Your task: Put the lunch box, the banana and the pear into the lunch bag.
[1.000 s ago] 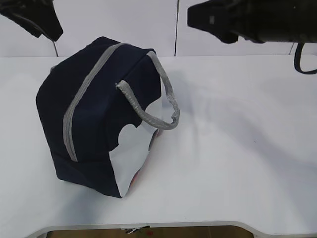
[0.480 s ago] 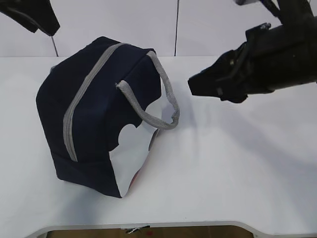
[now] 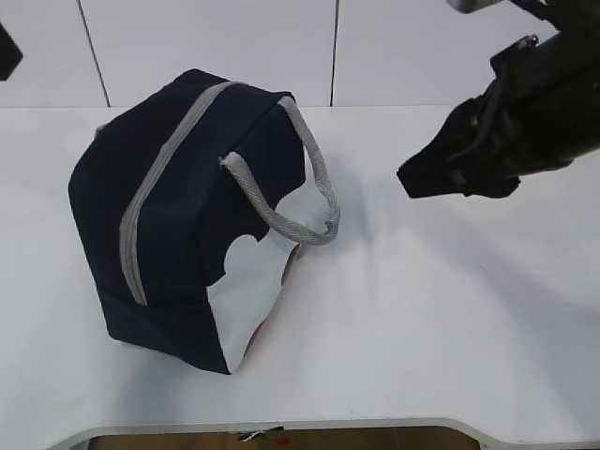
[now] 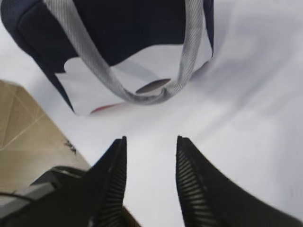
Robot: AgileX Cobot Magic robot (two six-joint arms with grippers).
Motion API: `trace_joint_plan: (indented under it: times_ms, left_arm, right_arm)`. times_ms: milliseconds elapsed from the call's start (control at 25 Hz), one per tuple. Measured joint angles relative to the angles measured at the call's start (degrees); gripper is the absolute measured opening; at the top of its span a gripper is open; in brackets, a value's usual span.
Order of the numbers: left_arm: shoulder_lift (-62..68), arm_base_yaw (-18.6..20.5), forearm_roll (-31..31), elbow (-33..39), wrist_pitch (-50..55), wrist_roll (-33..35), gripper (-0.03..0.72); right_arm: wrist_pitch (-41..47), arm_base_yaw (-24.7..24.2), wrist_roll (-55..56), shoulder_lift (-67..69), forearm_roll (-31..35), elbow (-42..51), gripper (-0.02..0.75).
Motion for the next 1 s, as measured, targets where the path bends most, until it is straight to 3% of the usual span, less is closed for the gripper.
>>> trace_joint_plan:
  times_ms: [480,1000]
  left_arm:
    - [-21.17,0.0,0.0,13.21,0.56,-0.12,0.318]
    - [-37.82,0.0,-0.11,24.05,0.8,-0.12,0.317]
  right_arm:
    - [15.3,0.0,3.35,0.0,-4.46,-2.82,0.302]
    - [24.37,0.0,15.05,-0.29,-9.94,-4.58,0.301]
